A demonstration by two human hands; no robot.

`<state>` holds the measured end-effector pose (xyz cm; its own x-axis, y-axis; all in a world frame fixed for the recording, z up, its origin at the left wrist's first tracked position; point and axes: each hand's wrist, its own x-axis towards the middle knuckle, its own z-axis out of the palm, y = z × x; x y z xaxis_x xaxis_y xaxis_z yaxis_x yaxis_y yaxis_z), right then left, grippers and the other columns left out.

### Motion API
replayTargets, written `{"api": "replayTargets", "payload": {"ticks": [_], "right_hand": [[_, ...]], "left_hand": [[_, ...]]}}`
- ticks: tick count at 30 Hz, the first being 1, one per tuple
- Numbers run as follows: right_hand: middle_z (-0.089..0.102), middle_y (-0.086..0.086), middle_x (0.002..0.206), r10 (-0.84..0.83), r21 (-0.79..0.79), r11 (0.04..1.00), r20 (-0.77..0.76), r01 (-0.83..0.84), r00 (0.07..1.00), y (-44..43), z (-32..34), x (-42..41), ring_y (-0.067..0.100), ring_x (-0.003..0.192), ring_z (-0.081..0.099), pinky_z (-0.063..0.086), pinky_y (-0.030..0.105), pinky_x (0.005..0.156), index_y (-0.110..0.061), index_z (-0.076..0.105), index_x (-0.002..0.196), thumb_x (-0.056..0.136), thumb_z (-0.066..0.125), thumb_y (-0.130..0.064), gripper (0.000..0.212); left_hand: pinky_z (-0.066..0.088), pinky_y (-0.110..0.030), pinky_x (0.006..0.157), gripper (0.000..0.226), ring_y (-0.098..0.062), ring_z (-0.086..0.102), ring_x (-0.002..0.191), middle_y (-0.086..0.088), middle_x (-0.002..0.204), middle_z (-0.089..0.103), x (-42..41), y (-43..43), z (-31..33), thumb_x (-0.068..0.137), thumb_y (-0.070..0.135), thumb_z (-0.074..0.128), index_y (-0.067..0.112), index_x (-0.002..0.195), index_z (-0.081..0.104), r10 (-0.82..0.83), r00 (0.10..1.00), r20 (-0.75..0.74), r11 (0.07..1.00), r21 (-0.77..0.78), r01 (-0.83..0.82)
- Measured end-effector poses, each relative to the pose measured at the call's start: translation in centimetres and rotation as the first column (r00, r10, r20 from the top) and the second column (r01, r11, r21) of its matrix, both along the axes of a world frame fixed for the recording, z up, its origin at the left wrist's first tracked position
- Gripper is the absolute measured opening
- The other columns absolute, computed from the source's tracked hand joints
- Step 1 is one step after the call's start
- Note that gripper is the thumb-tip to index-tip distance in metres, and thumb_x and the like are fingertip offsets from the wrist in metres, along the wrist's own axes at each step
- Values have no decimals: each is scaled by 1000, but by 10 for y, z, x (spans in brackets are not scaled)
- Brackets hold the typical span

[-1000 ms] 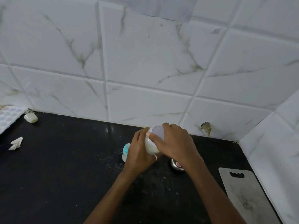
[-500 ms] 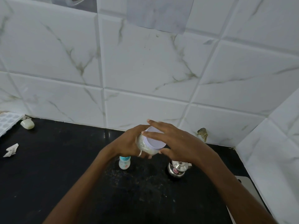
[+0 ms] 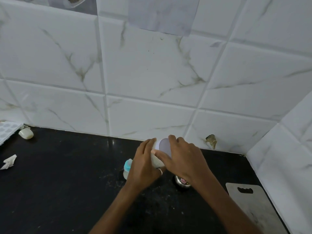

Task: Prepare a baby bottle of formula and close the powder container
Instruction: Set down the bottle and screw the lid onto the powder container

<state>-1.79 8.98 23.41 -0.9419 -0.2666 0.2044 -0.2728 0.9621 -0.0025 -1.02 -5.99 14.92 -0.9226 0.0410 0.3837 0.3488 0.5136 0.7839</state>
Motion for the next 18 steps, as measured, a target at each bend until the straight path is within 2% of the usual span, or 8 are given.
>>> {"api": "replayTargets", "payload": {"ticks": [2, 5, 7, 9, 11, 13, 15, 18], "right_hand": [[55, 6, 140, 81, -32, 996, 68, -79, 994, 9, 4, 1, 26, 114, 63, 50, 35, 84, -23, 29, 154, 85, 14, -87, 95], [19, -1, 168, 334, -103, 941, 153, -321, 930, 25, 12, 1, 22, 147, 34, 48, 43, 103, -42, 5, 159, 89, 41, -78, 86], [8, -3, 171, 470, -17, 880, 165, -474, 867, 30, 16, -2, 22, 154, 21, 45, 43, 108, -46, 4, 159, 88, 60, -67, 93], [5, 0, 172, 541, 94, 822, 178, -561, 822, 30, 16, -5, 27, 154, 22, 45, 43, 109, -45, 10, 159, 88, 71, -53, 94], [15, 5, 171, 565, 148, 797, 157, -585, 810, 28, 17, -5, 31, 149, 32, 50, 44, 103, -41, 22, 158, 88, 75, -40, 88], [29, 8, 165, 561, 149, 807, 105, -571, 821, 26, 17, -5, 30, 139, 44, 59, 41, 88, -37, 32, 155, 90, 73, -34, 76], [35, 8, 159, 535, 141, 830, 76, -540, 842, 25, 16, -5, 28, 131, 49, 59, 37, 76, -35, 33, 153, 92, 69, -37, 71], [36, 5, 152, 483, 87, 867, 93, -490, 871, 23, 12, -6, 27, 122, 51, 58, 36, 71, -37, 30, 152, 92, 66, -41, 70]], "left_hand": [[48, -27, 103, 100, -10, 50, 130, 3, 144, 48, -5, -11, 3, 61, 27, 89, 6, 149, 46, -91, 995, 46, 996, 18, 91], [52, -28, 101, 98, -7, 55, 127, 10, 139, 54, -17, -28, 7, 59, 44, 86, 18, 147, 50, -216, 974, 67, 976, -14, 218], [54, -30, 99, 94, -4, 57, 125, 13, 135, 55, -26, -37, 9, 60, 40, 90, 28, 144, 50, -295, 953, 64, 952, -59, 299], [52, -24, 97, 96, -2, 58, 122, 18, 133, 55, -34, -43, 11, 60, 37, 95, 40, 141, 45, -345, 937, 58, 933, -91, 349], [50, -16, 94, 98, -1, 59, 120, 25, 130, 55, -40, -47, 13, 59, 39, 97, 54, 138, 41, -365, 929, 65, 922, -116, 370], [49, -11, 93, 98, 2, 58, 121, 30, 129, 54, -43, -48, 15, 58, 41, 97, 62, 134, 39, -368, 925, 91, 918, -125, 377], [49, -12, 95, 98, 4, 57, 122, 33, 130, 53, -42, -49, 13, 58, 43, 96, 61, 135, 39, -357, 930, 91, 923, -121, 366], [47, -10, 94, 94, 4, 56, 123, 31, 132, 54, -36, -45, 5, 59, 46, 95, 48, 139, 45, -324, 945, 49, 942, -78, 327]]}}
